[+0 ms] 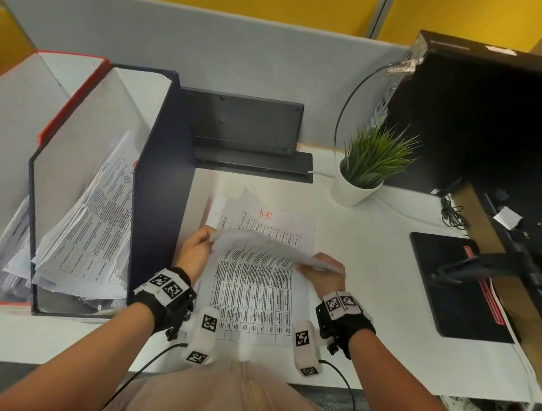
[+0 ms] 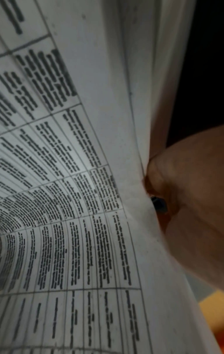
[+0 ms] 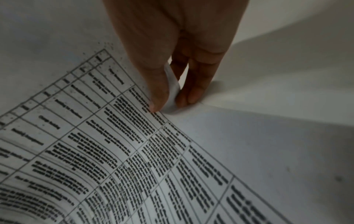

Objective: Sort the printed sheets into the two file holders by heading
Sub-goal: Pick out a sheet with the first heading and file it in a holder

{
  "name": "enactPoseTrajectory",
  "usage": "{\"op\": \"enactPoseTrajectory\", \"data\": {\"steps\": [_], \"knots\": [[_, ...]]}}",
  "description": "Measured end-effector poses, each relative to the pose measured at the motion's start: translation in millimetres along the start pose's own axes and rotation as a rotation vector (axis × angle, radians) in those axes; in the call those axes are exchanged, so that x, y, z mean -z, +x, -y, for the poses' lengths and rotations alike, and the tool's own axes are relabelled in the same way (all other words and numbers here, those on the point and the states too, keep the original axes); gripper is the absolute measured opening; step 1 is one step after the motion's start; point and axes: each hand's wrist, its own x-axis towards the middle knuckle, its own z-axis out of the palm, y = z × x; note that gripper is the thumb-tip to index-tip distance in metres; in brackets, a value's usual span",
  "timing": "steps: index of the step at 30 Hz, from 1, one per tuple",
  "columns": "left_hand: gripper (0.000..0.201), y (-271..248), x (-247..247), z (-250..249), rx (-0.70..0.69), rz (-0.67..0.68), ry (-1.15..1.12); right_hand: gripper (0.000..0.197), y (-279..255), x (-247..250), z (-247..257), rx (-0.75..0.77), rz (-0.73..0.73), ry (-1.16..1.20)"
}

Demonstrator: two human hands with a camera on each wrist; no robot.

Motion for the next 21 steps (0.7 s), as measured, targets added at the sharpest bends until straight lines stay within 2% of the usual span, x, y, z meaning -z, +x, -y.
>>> {"op": "enactPoseTrajectory", "data": {"steps": [2,4,7,10,14,15,17,19,21], "knots": [[0.032,2,1,0,0.055,-0.018,-0.063,0.037,-1,0,-6,0.064,-0.033,-0.011],[0.027,6,1,-1,0.112,-0.086,-0.09,0.043,-2,0,-10,0.039,-0.047,0.005],[0.005,16,-1,-3,0.174,-0.164,-0.017,0.045,-2,0,-13,0.031,-0.033,0.003],[0.03,23,0,-6,0.235,-0.086,0.211,0.046,-3,0,-12,0.032,-0.027,-0.039],[0.052,20,-11,-14,0.149,-0.056,0.399,0.043,-3,2,-14,0.027,-0.02,-0.075],[0.052,17,-13,-15,0.114,-0.071,0.449,0.041,-3,2,-14,0.031,-0.021,-0.096],[0.037,14,-16,-14,0.034,-0.093,0.499,0.034,-3,1,-14,0.041,-0.045,-0.115],[0.024,11,-15,-15,0.001,-0.062,0.402,0.026,-2,2,-12,0.038,-0.085,-0.088],[0.024,9,-13,-16,0.025,-0.026,0.211,0.025,-1,4,-9,0.014,-0.093,-0.006]]}}
